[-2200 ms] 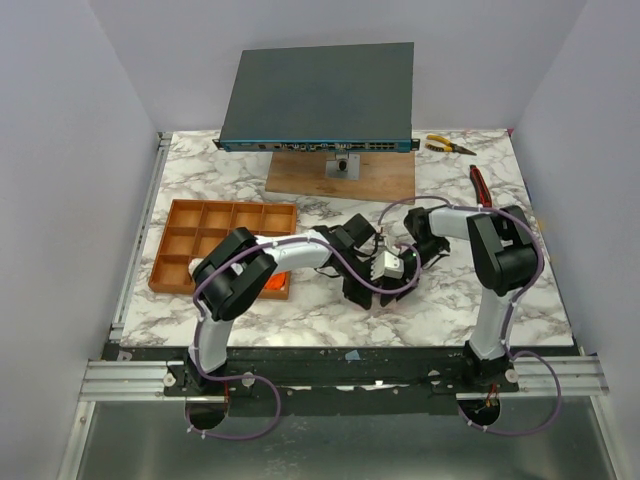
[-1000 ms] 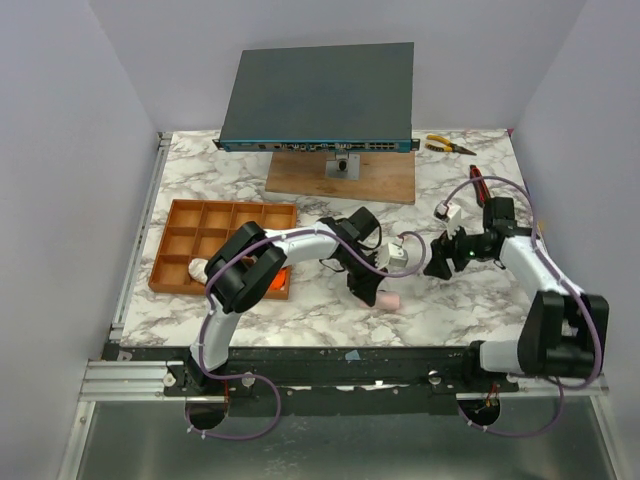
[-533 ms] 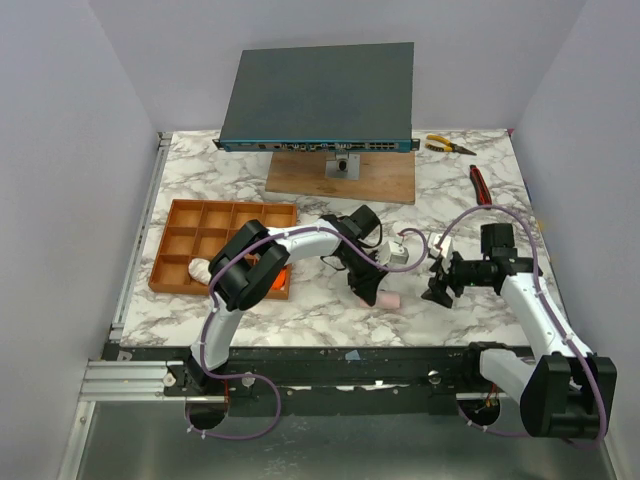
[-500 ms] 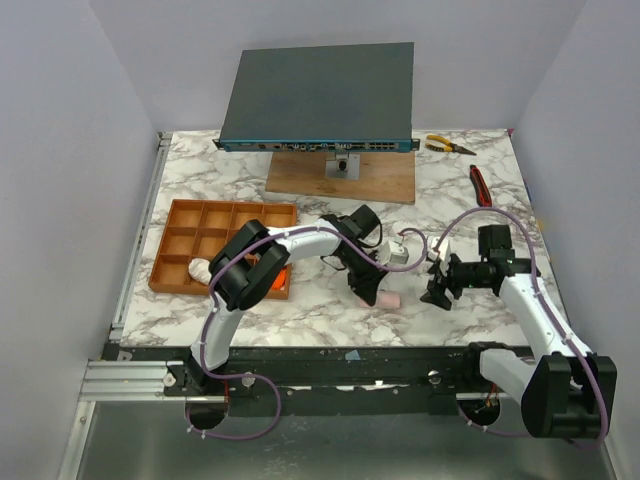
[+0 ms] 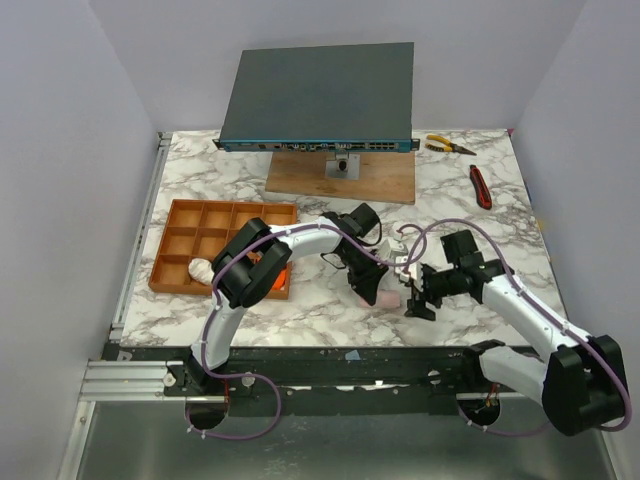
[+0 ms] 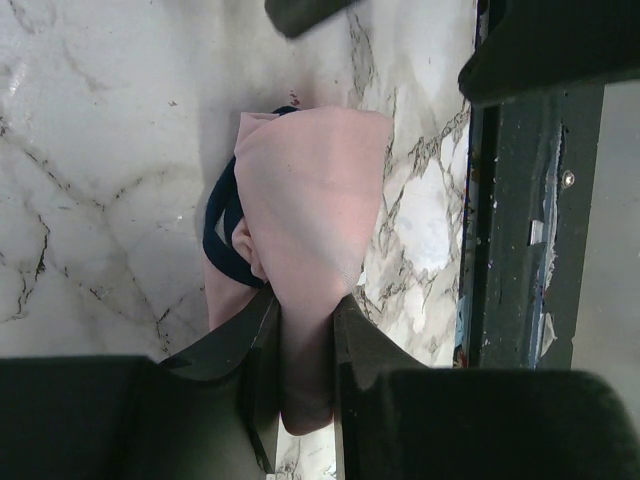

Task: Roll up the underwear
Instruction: Roll the underwear to the center of the board.

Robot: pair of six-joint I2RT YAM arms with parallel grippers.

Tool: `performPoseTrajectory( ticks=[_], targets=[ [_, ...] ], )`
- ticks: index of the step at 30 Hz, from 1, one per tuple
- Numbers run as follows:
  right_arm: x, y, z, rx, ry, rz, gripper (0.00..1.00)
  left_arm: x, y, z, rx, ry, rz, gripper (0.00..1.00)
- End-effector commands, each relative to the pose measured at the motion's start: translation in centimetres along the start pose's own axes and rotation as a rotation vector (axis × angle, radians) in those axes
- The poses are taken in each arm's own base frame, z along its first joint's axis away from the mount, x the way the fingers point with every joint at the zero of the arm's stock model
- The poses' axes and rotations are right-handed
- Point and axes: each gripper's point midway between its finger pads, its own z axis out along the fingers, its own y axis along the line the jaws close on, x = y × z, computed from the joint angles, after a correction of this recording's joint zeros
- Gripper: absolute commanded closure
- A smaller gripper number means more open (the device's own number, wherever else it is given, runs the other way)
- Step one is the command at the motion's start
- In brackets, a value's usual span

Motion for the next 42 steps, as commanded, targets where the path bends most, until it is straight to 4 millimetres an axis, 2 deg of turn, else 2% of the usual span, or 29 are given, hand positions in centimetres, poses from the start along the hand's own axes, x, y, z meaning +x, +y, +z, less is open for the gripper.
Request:
performPoseTrajectory(
  ticks=[1,17,28,42],
  targets=[
    [-1.1,-1.1,0.9,0.027,0.032,-0.051,0.23,8.4,3.4,2.3,-0.105,0.238,-0.126,1.0],
    [-1.5,-0.6,3.6,0.03,0.099,-0.145,0.28,8.5,3.5,2.3,-0.098,0.245,-0.137,1.0],
    [-0.3,0.7,5.6,0.006,0.137,-0.215,0.3,8.5,3.5,2.4,-0.09,0.25,-0.139,1.0],
    [-1.0,-1.1,6.0,0.066,0.147,-0.22,0.35,8.6,3.4,2.4,-0.084,0.251,-0.141,1.0]
  ],
)
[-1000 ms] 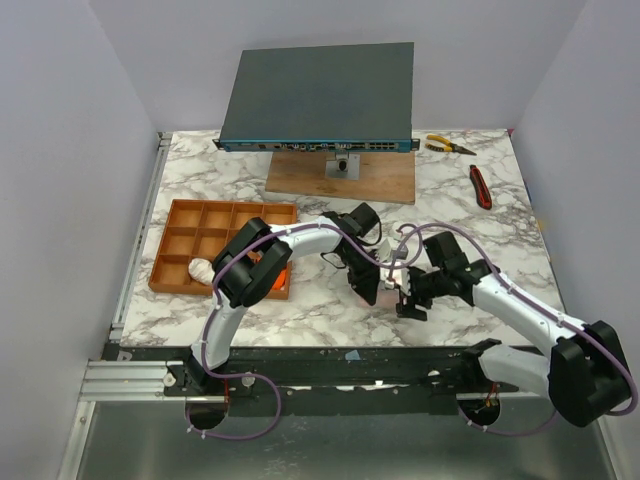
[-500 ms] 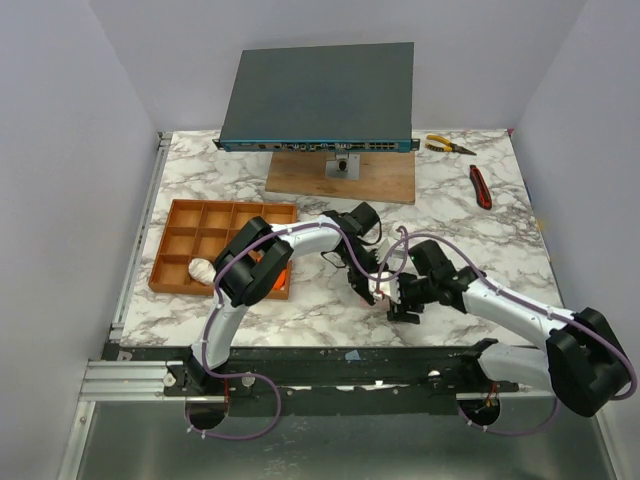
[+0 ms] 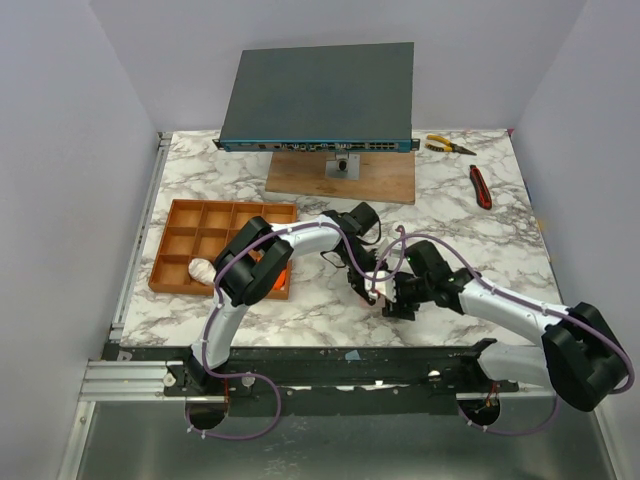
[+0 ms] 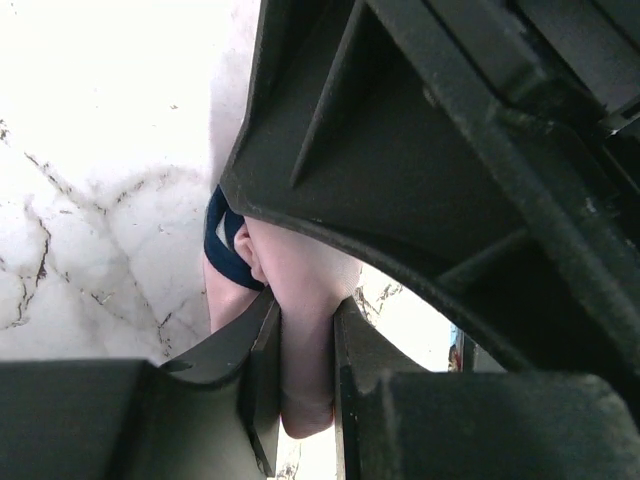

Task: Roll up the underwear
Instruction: Roll the underwear to the center of the board.

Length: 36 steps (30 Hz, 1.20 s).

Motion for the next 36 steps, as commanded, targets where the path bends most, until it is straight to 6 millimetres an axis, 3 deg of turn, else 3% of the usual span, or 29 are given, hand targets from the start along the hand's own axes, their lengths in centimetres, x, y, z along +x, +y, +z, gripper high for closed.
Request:
performPoseTrajectory(
  ticks=[1,22,30,36],
  targets=[
    [-0.3,-1.1,0.4,0.031,0.021,-0.02,0.35,8.5,3.6,2.4,-0.113,0.249,-0.124,1.0],
    [2.9,-0.7,2.3,0.009,0.136,0.01,0.4,9.0,3.6,3.0,-0.063,0.29,-0.186,1.0],
    [3.7,-0.4,2.9,-0.025,0.172,0.024,0.55,9.0,3.5,3.1,-0.045,0.291,-0.198,1.0],
    [4.3,-0.1,3.1,-0.034,0.189,0.024,0.5,9.0,3.5,3.1,-0.042,0.291,-0.199,1.0]
  ],
)
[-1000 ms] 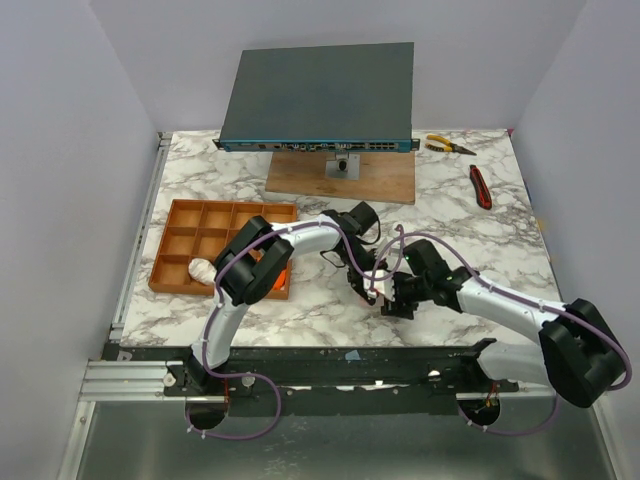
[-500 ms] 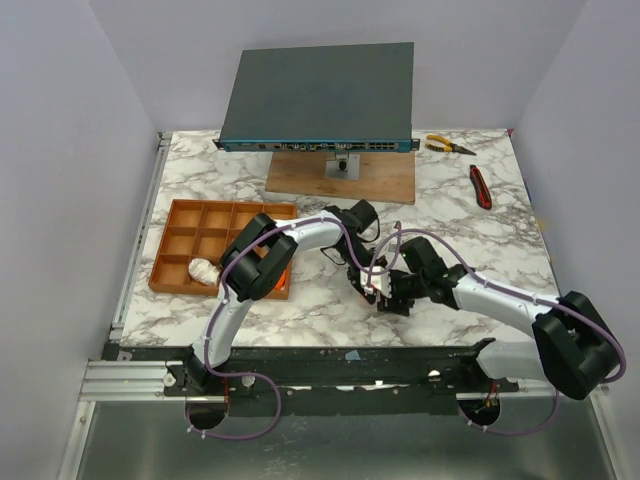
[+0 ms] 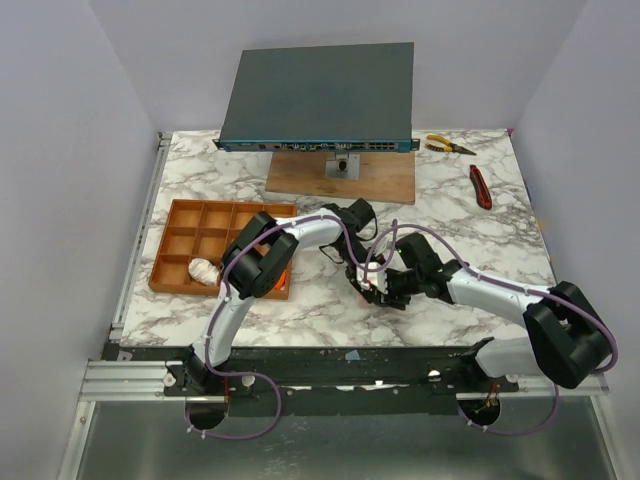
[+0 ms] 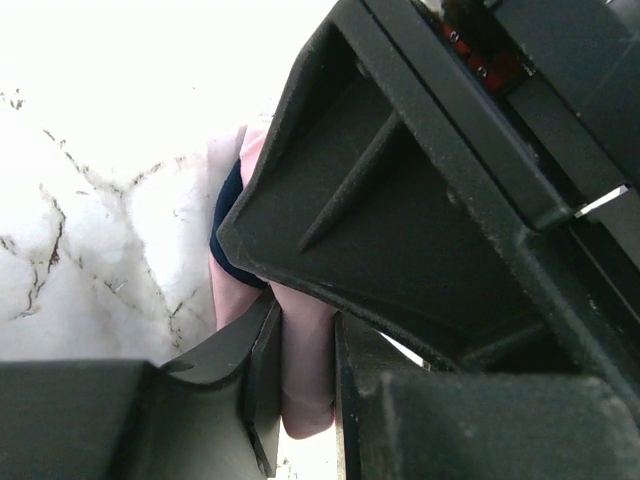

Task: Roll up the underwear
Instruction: Roll the underwear to the center of the board.

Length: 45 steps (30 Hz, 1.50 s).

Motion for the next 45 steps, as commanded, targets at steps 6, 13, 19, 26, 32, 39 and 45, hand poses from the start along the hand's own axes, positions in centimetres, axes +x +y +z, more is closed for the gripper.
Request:
performPoseTrajectory(
  ticks=[6,13,19,26,32,39,45],
  targets=[
    [5.7,1.7,0.9,-0.016,0.214,-0.011,0.4,8.4,4.4,3.2,-0.129,0.282,-0.12,1.0],
    [5.6,1.5,1.3,-0.035,0.223,0.0,0.4,8.5,4.1,3.5,-0.103,0.282,-0.14,1.0],
    [5.3,1.8,1.7,-0.074,0.219,0.006,0.4,8.4,4.0,3.6,-0.086,0.283,-0.15,1.0],
    [5.3,2.3,2.2,-0.108,0.219,0.014,0.39,8.4,3.9,3.7,-0.071,0.281,-0.155,1.0],
    [4.6,2.4,2.1,-0.11,0.193,0.01,0.38,8.3,3.9,3.7,-0.071,0.281,-0.158,1.0],
    [4.3,2.7,2.3,-0.127,0.17,0.024,0.4,8.4,3.9,3.8,-0.07,0.281,-0.166,1.0],
    [4.6,2.8,2.4,-0.143,0.191,0.036,0.43,8.3,3.8,3.8,-0.069,0.277,-0.166,1.0]
  ],
)
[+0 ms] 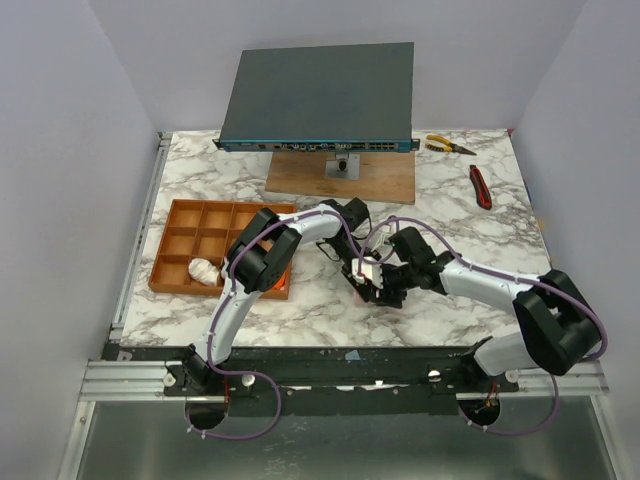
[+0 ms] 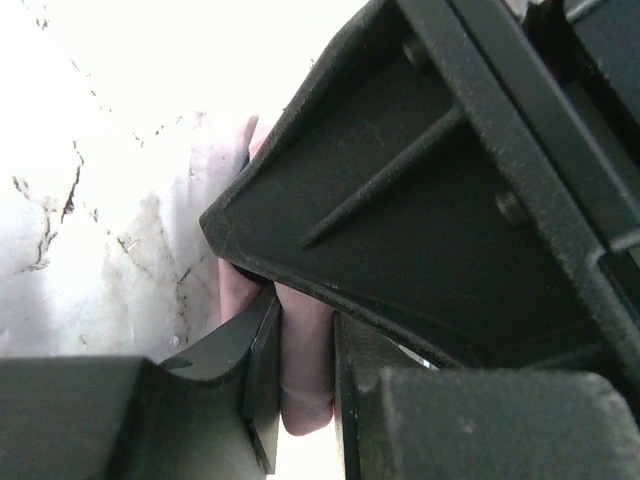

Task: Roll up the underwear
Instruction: Roll the underwear to the center of the board.

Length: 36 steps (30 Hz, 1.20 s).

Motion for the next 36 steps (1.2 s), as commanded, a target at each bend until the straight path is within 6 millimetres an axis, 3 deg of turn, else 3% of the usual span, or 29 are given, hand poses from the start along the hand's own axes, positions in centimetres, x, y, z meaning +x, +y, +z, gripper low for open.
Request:
performPoseTrajectory(
  ticks=[1,5,9,12,14,16,24,25,26,29,36],
  targets=[
    [5.1,3.3,2.1,-0.102,0.176,0.017,0.47,6.9,5.3,4.2,-0.171,0.255,-0.012,1.0],
    [5.4,3.4,2.1,-0.113,0.192,0.032,0.62,6.9,5.3,4.1,-0.17,0.251,-0.011,1.0],
    [5.5,3.3,2.0,-0.104,0.2,0.037,0.67,6.8,5.2,4.0,-0.171,0.245,-0.008,1.0],
    [5.5,3.2,2.0,-0.1,0.204,0.045,0.83,6.7,5.1,3.8,-0.169,0.237,-0.008,1.0],
    [5.5,3.2,1.8,-0.096,0.207,0.045,0.99,6.6,5.1,3.6,-0.173,0.232,-0.008,1.0],
    [5.5,3.3,1.6,-0.091,0.208,0.046,0.99,6.6,5.0,3.4,-0.177,0.222,-0.007,0.99],
    [5.7,4.0,0.2,-0.075,0.217,0.058,0.99,5.8,4.7,1.6,-0.195,0.163,-0.014,0.61],
    [5.6,4.0,0.0,-0.069,0.215,0.058,0.99,5.6,4.7,1.3,-0.201,0.153,-0.011,0.43],
    [5.5,4.1,-0.1,-0.065,0.212,0.059,0.99,5.5,4.8,1.0,-0.207,0.143,-0.01,0.36],
    [5.1,3.9,-0.6,-0.046,0.204,0.054,1.0,4.8,4.8,-0.1,-0.227,0.104,-0.003,0.27],
    [4.7,3.9,-1.3,-0.034,0.201,0.062,0.99,3.3,4.6,-2.7,-0.287,0.018,0.03,0.17]
  ],
)
